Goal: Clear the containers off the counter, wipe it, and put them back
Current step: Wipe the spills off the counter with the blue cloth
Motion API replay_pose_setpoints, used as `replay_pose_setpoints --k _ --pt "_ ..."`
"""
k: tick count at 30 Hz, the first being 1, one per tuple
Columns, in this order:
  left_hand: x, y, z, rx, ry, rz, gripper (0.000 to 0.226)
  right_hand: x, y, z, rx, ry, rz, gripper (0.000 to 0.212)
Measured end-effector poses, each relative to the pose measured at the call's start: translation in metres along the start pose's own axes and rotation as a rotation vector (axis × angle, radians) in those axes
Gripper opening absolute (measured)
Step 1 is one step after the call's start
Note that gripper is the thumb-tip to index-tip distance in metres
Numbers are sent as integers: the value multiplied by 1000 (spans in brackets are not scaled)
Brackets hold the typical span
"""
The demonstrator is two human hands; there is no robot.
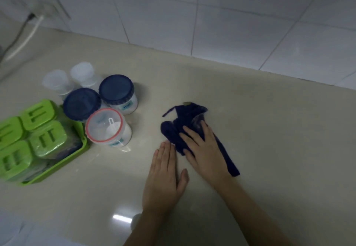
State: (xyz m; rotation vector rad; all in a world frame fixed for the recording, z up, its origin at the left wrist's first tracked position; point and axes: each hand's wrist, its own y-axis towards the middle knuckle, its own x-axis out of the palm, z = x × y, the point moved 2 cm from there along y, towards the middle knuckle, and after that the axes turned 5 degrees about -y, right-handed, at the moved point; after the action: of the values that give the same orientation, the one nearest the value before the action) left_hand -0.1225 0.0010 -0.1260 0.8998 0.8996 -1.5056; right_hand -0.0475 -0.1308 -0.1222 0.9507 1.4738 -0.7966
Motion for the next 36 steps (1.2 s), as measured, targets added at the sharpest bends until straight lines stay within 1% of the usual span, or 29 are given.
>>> replay_pose_setpoints --k 2,4,6,8,10,12,14,16,18,22,24,25,26,27,29,31,32,34,35,36 --pt "1 1 0 -23 11 -5 73 3 27 4 1 67 13 46" --pt "0 3 0 -23 1 -6 72 6 42 17 -39 116 17 44" --pt "1 5 0 6 -42 21 70 4 49 43 -84 140 20 43" --pt "2 4 -3 29 -95 55 69 -3 46 77 -71 139 52 42" --pt "0 4 -5 41 -124 86 69 -14 32 115 15 162 109 40" --pt "2 5 -6 48 -109 76 70 -21 13 139 150 208 162 40" --pt "3 4 -7 34 -90 73 70 -20 9 134 317 212 192 39" --pt "4 5 -6 33 -80 67 70 -15 18 114 415 166 211 37" --pt "4 5 -8 29 -77 59 69 -9 31 81 368 137 193 36" --pt "0 4 -4 16 -13 24 72 6 28 18 85 128 32 44" --pt "1 1 -5 7 0 13 72 5 13 20 -32 205 25 43" --pt "1 0 -5 4 -1 11 72 1 4 34 -70 224 34 42" --pt "0 0 -4 15 -6 13 71 -4 -8 56 -63 233 54 41" --pt "0 1 -3 27 -14 16 70 -9 -22 85 -11 244 87 41" --pt "0 3 -3 31 -24 32 70 -25 -55 143 173 269 151 40" --pt "1 4 -4 38 -23 38 70 -39 -89 181 353 276 212 39" --pt "1 4 -4 42 -18 40 70 -44 -100 188 450 268 255 39" --pt "2 4 -5 40 -5 39 70 -40 -104 187 729 191 321 38" --pt "2 3 -5 35 -1 35 70 -37 -98 180 869 132 317 37" --pt "2 3 -4 32 -1 32 71 -34 -88 168 962 79 293 37"
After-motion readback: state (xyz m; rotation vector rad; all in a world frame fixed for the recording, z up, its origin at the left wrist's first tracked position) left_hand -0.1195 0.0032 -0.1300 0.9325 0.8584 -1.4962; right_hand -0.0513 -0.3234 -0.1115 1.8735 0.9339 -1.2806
